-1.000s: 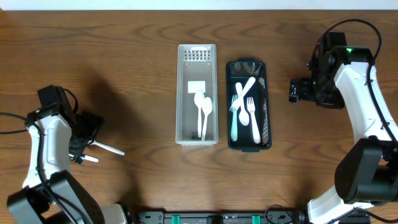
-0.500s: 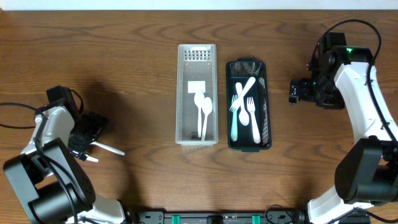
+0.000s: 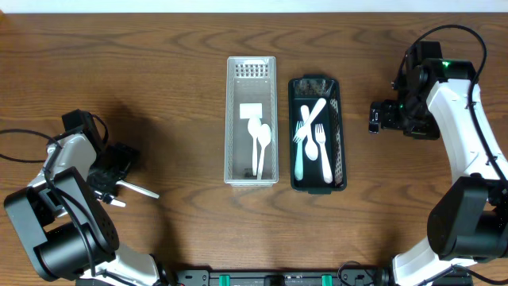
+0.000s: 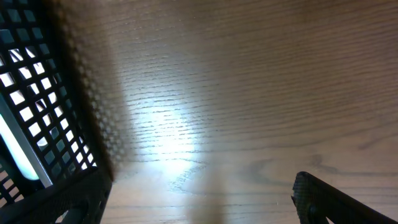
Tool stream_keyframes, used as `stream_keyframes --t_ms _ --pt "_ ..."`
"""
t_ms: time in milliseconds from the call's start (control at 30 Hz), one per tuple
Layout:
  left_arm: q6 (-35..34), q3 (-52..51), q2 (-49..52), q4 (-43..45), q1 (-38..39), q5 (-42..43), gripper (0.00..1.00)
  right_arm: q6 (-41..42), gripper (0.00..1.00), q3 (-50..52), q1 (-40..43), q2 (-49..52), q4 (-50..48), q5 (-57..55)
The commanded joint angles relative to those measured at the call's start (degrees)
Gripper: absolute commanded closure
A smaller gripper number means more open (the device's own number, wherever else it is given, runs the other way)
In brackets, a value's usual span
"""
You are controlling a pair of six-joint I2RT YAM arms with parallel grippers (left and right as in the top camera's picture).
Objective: Pack container
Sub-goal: 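Return the left gripper to the spoons and grasp another white spoon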
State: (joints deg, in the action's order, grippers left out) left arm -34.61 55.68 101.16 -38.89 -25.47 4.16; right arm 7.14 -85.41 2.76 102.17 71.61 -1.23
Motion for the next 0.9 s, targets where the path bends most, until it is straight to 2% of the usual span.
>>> stream_keyframes --t_ms 0,100,300,433,533,667,733,867 --pt "0.52 -0.35 1.62 -0.87 -0.15 -0.72 0.18 -0.57 0.01 0.13 -0.59 -0.55 0.07 0.2" --pt "0.52 -0.35 1.62 -1.77 -0.15 -0.7 0.32 -0.57 0.01 0.13 -0.59 -0.55 0.15 0.2" --pt "0.52 -0.35 1.62 -2.91 -0.17 -0.7 0.48 -0.57 0.01 0.13 -0.59 -0.55 0.15 0.2" --pt "0.52 -0.35 1.62 -3.3 -0.17 -0.72 0.66 -0.57 0.01 0.13 -0.59 -0.55 0.17 0.2" --pt "0.52 -0.35 1.62 -3.52 -0.17 -0.72 0.69 -0.57 0.01 0.13 -0.59 -0.55 0.17 0.2" --pt "0.52 -0.35 1.62 -3.67 -0.17 -0.72 0.81 -0.57 0.01 0.13 -0.59 -0.55 0.17 0.2" --pt "0.52 -0.35 1.6 -3.67 -0.17 -0.72 0.94 -0.57 0.01 0.13 -0.59 -0.55 0.17 0.2" --pt "0.52 -0.33 1.6 -3.67 -0.17 -0.72 0.94 -0.57 0.01 0.13 -0.59 -0.55 0.11 0.2"
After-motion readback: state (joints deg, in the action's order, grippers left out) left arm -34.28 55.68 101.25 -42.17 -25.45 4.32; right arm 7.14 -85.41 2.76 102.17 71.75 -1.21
